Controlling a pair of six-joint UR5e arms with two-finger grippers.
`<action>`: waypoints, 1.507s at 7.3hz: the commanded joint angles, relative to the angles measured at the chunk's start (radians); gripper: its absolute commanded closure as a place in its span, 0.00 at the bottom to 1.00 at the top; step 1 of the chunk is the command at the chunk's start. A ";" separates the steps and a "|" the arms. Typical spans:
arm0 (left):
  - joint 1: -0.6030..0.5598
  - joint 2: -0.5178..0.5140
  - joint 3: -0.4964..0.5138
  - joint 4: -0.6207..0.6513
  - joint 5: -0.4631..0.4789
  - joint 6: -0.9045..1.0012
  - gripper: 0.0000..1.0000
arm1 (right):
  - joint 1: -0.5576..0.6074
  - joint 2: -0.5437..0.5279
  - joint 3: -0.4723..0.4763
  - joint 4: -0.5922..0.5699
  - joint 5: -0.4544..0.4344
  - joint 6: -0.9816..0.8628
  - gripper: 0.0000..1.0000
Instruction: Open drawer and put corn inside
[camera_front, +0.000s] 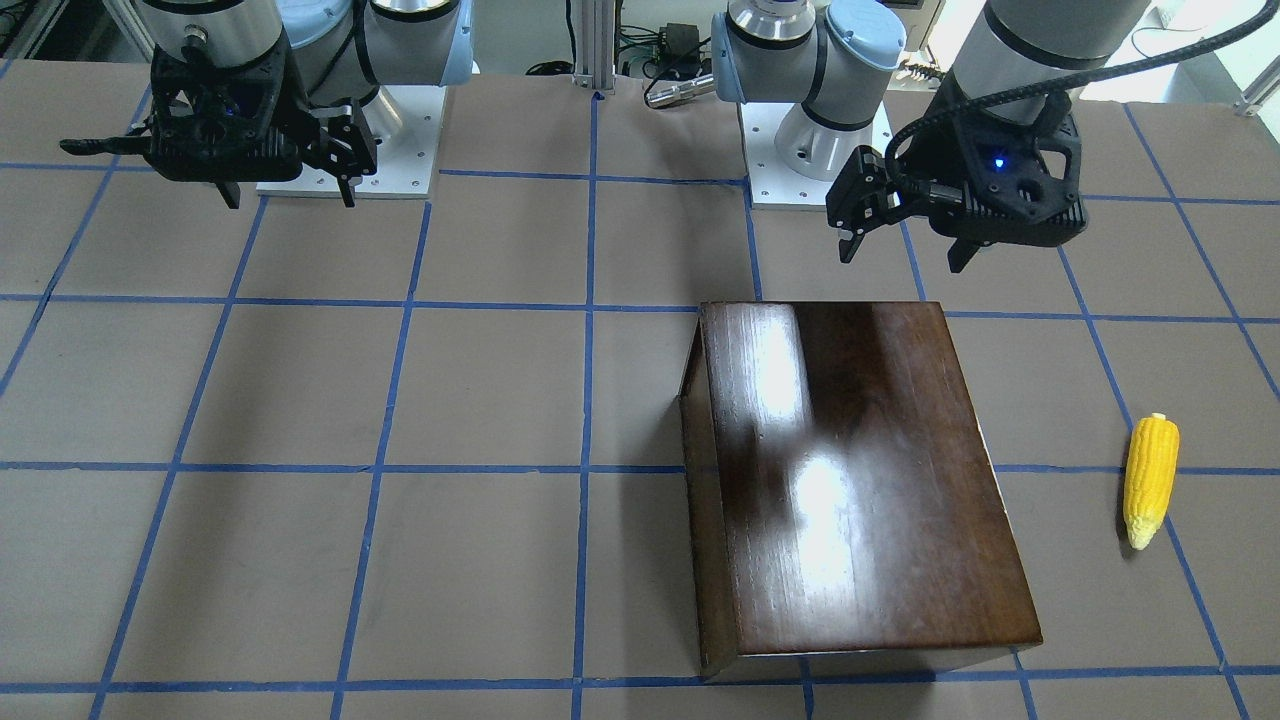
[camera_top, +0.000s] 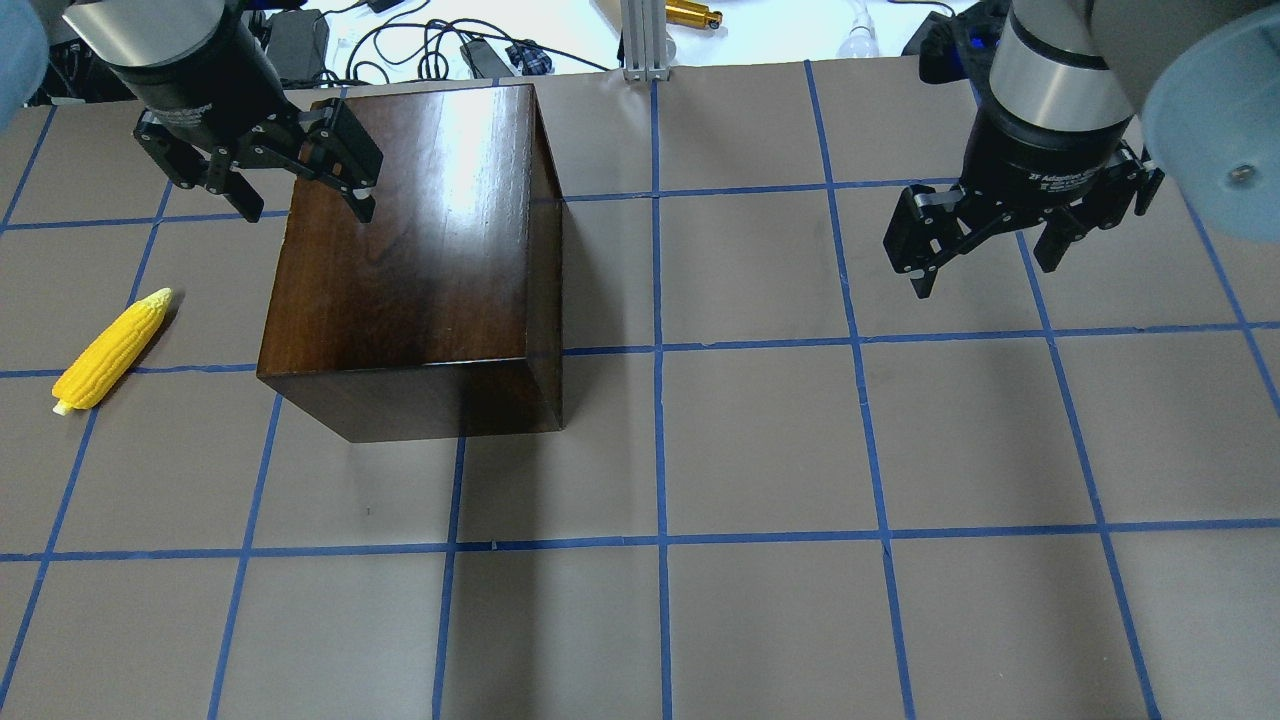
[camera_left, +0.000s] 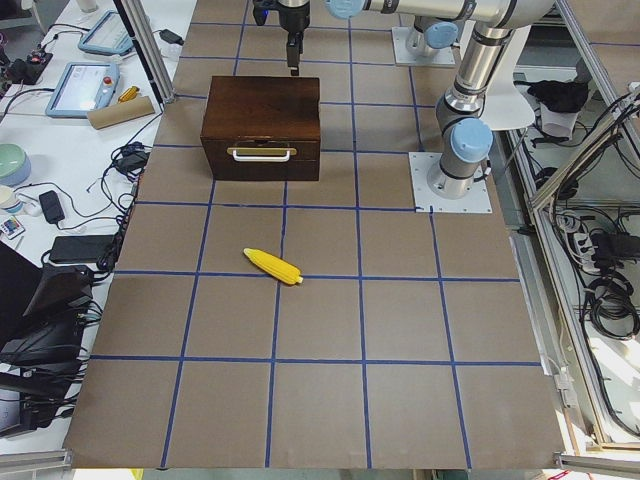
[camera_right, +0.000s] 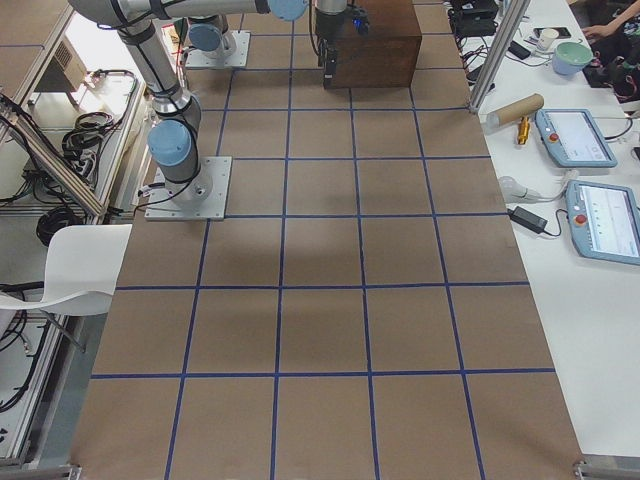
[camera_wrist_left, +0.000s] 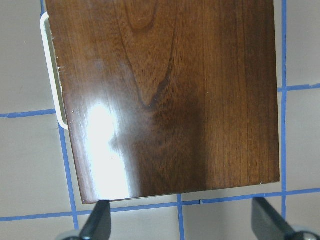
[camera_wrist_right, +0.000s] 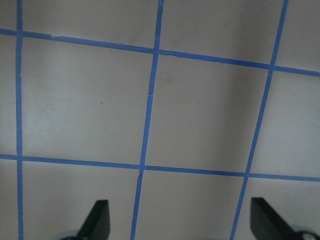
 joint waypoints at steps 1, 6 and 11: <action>0.010 -0.003 0.002 0.003 -0.002 0.003 0.00 | 0.000 -0.001 0.000 0.000 0.000 0.000 0.00; 0.268 -0.055 0.007 0.002 -0.002 0.041 0.00 | 0.000 0.000 0.000 0.000 0.001 0.000 0.00; 0.393 -0.200 0.009 0.114 0.034 0.333 0.00 | 0.000 0.000 0.000 0.000 0.000 0.000 0.00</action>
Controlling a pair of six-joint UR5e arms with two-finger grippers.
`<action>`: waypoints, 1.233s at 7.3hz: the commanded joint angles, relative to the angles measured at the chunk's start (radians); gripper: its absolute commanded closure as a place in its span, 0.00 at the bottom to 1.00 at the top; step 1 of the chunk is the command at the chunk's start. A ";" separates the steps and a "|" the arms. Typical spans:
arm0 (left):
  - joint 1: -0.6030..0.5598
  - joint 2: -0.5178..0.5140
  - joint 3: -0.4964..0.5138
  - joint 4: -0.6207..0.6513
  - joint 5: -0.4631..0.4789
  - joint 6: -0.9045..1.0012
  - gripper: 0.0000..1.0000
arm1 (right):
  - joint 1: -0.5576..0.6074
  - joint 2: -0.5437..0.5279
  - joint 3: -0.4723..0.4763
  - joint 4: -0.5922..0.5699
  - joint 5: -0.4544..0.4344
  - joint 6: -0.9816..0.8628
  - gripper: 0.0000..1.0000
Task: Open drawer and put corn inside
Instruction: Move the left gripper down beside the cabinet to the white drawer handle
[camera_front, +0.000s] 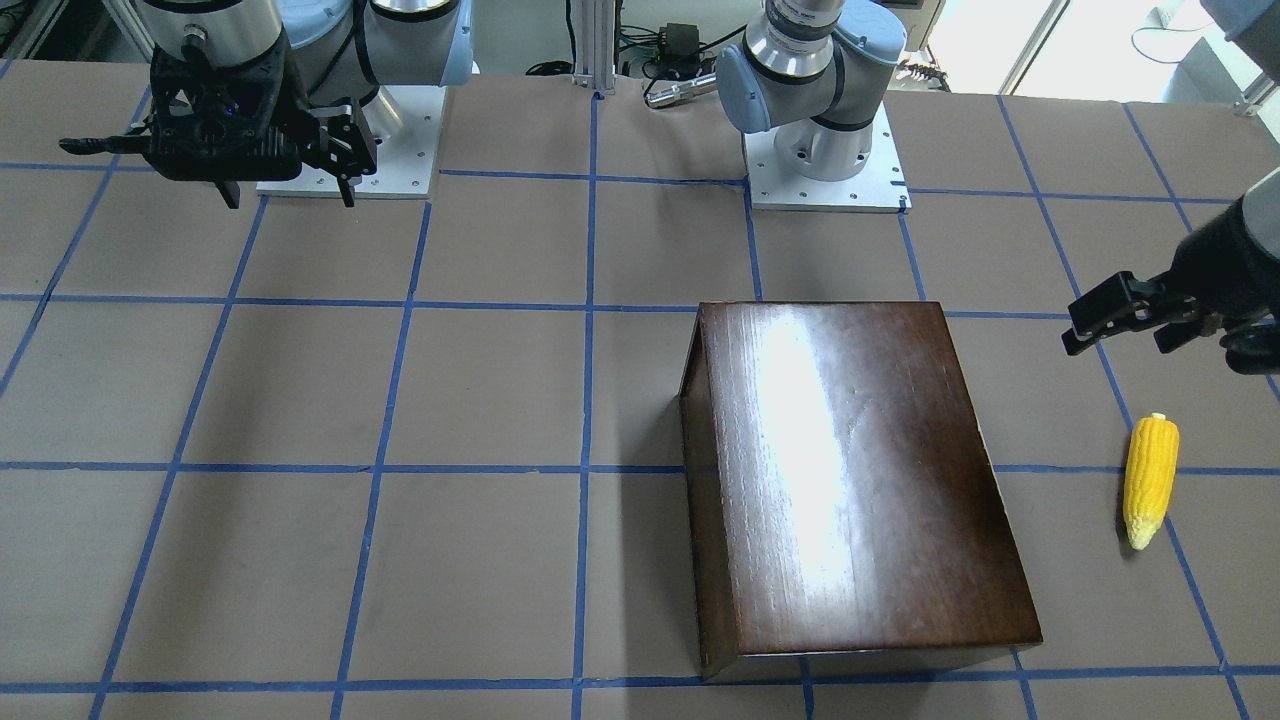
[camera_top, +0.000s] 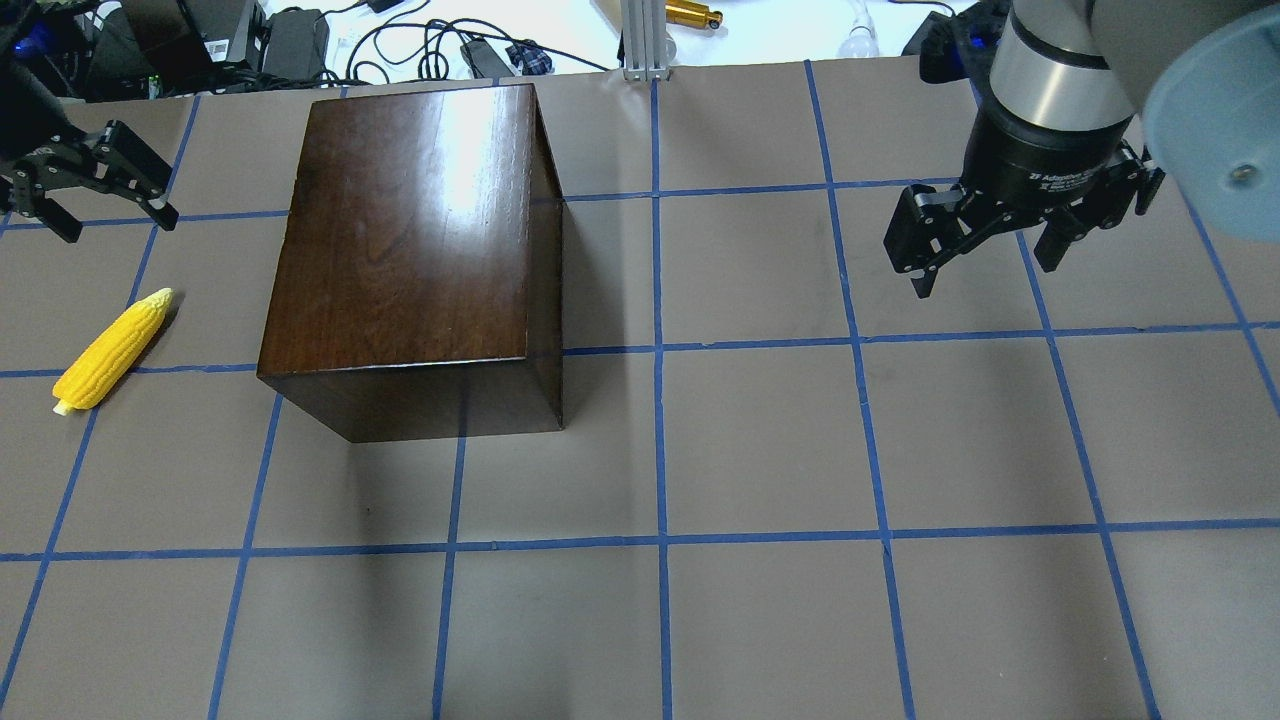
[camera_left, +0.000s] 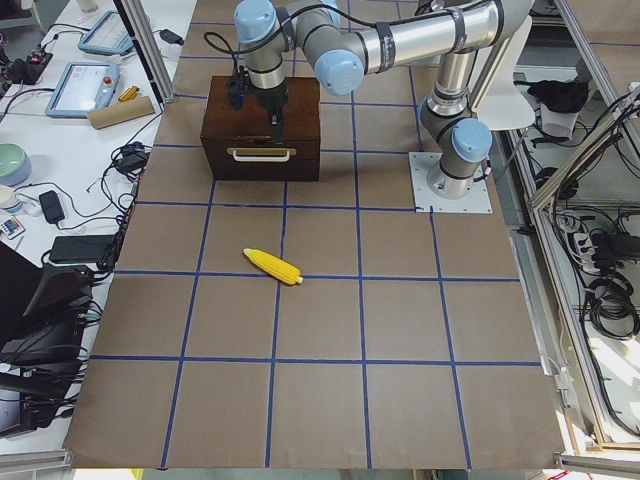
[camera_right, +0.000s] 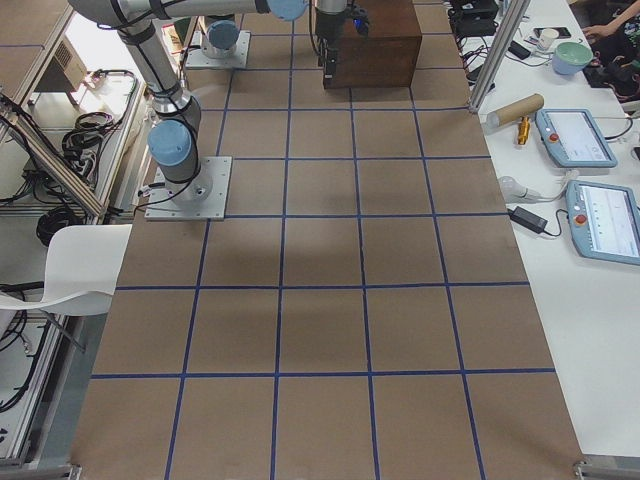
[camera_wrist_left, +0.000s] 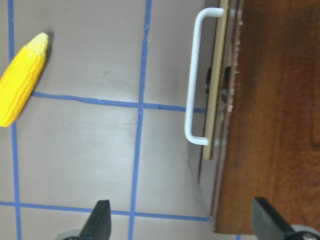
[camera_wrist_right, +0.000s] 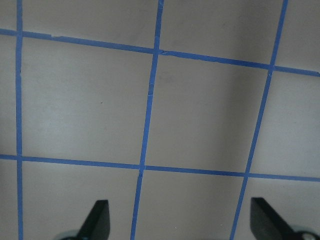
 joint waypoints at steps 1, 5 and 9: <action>0.013 -0.079 -0.004 0.050 -0.004 0.076 0.00 | 0.000 0.001 0.000 0.000 0.001 0.000 0.00; 0.061 -0.167 -0.009 0.047 -0.183 0.073 0.00 | 0.000 0.001 0.000 0.000 0.000 0.000 0.00; 0.061 -0.199 -0.050 0.042 -0.279 0.070 0.00 | 0.000 0.000 0.000 0.000 0.000 0.000 0.00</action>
